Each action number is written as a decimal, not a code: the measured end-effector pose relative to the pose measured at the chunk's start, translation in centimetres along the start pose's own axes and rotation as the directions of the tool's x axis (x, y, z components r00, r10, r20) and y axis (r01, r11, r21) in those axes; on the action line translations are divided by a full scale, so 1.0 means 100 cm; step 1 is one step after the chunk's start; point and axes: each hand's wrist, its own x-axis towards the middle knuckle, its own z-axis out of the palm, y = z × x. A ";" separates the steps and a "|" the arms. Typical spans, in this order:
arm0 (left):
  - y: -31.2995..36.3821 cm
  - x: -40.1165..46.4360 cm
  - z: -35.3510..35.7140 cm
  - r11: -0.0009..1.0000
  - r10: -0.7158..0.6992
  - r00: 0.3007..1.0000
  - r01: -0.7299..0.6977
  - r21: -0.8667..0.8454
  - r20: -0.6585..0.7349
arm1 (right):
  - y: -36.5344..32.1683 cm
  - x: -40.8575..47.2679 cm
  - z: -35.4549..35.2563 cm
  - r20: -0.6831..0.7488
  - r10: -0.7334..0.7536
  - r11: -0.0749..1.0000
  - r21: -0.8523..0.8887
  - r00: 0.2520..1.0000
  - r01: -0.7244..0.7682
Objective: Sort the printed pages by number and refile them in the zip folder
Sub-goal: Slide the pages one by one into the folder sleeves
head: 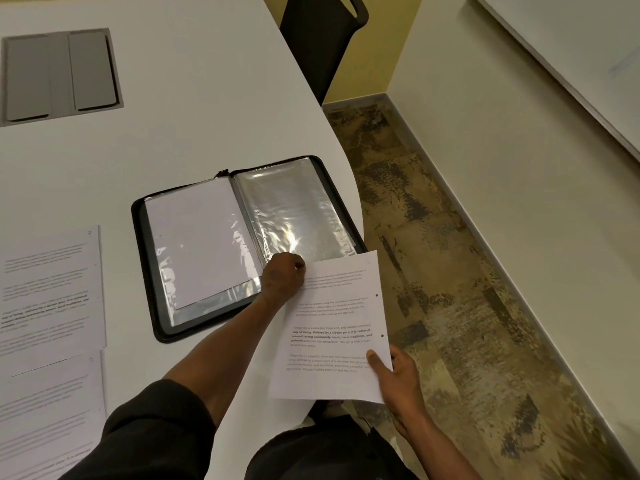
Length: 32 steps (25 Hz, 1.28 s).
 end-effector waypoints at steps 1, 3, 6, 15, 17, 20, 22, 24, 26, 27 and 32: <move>0.000 -0.001 0.000 1.000 0.019 1.000 -0.019 0.023 -0.008 | -0.001 0.002 0.003 0.020 0.012 1.000 0.014 1.000 -0.012; 0.000 -0.003 0.000 0.998 0.045 0.999 -0.044 0.049 -0.025 | -0.004 0.007 0.009 0.054 0.043 0.998 0.032 0.998 -0.045; 0.000 -0.004 0.001 0.997 0.065 0.997 -0.063 0.043 -0.032 | -0.010 0.016 0.013 0.107 0.102 0.992 0.069 0.989 -0.109; -0.003 -0.004 0.000 0.998 0.049 0.999 -0.048 0.033 -0.018 | -0.031 0.048 0.000 0.217 0.126 0.991 0.022 0.968 -0.133; -0.005 -0.003 0.002 0.999 0.046 0.998 -0.046 0.009 -0.033 | -0.033 0.048 -0.003 0.235 0.098 0.995 -0.006 0.967 -0.100; -0.007 -0.002 0.005 0.999 0.048 0.996 -0.048 0.003 -0.069 | -0.026 0.047 -0.005 0.266 0.077 0.997 -0.041 0.961 -0.068; -0.010 0.000 0.007 0.999 0.049 0.997 -0.048 0.016 -0.062 | -0.021 0.050 -0.004 0.269 0.091 0.995 -0.060 0.959 -0.078; -0.011 0.000 0.009 0.991 0.106 0.994 -0.103 0.083 -0.036 | -0.017 0.056 -0.001 0.266 0.106 0.990 -0.116 0.958 -0.078; -0.016 0.003 0.015 0.935 0.279 0.960 -0.271 0.230 -0.003 | -0.014 0.062 0.002 0.254 0.110 0.983 -0.173 0.961 -0.067; -0.018 0.005 0.018 0.886 0.364 0.931 -0.352 0.300 0.017 | -0.012 0.064 0.005 0.239 0.110 0.980 -0.186 0.965 -0.065; -0.002 0.016 0.028 0.728 0.464 0.861 -0.505 0.464 0.210 | -0.015 0.064 0.018 0.205 0.087 0.985 -0.164 0.975 -0.053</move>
